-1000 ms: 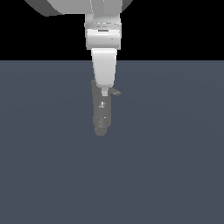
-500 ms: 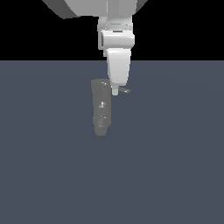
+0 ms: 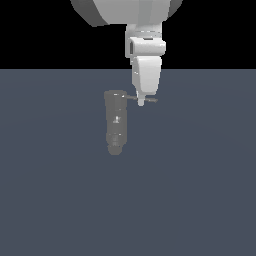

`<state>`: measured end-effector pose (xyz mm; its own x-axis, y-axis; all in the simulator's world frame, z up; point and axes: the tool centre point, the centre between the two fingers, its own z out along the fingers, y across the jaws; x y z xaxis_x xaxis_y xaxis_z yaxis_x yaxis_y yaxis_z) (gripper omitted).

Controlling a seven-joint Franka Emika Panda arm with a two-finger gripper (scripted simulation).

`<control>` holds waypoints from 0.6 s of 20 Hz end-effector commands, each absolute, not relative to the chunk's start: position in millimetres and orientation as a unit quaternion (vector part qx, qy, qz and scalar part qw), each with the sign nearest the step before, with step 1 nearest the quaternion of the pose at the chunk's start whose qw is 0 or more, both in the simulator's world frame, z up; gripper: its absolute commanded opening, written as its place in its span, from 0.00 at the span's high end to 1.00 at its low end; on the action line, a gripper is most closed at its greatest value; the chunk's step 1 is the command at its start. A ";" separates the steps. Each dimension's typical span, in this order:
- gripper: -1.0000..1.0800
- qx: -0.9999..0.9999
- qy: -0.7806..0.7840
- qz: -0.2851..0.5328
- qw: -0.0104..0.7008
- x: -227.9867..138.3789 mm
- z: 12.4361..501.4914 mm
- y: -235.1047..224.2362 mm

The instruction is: Turn on the faucet by rotating a designated handle.

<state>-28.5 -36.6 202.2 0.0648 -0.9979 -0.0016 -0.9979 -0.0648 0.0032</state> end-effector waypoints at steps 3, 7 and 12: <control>1.00 0.725 -0.689 0.000 0.000 -14.0 202.0 -55.5; 1.00 0.724 -0.690 0.000 0.000 -3.0 202.0 -67.4; 1.00 0.722 -0.692 0.000 0.000 10.4 202.1 -81.9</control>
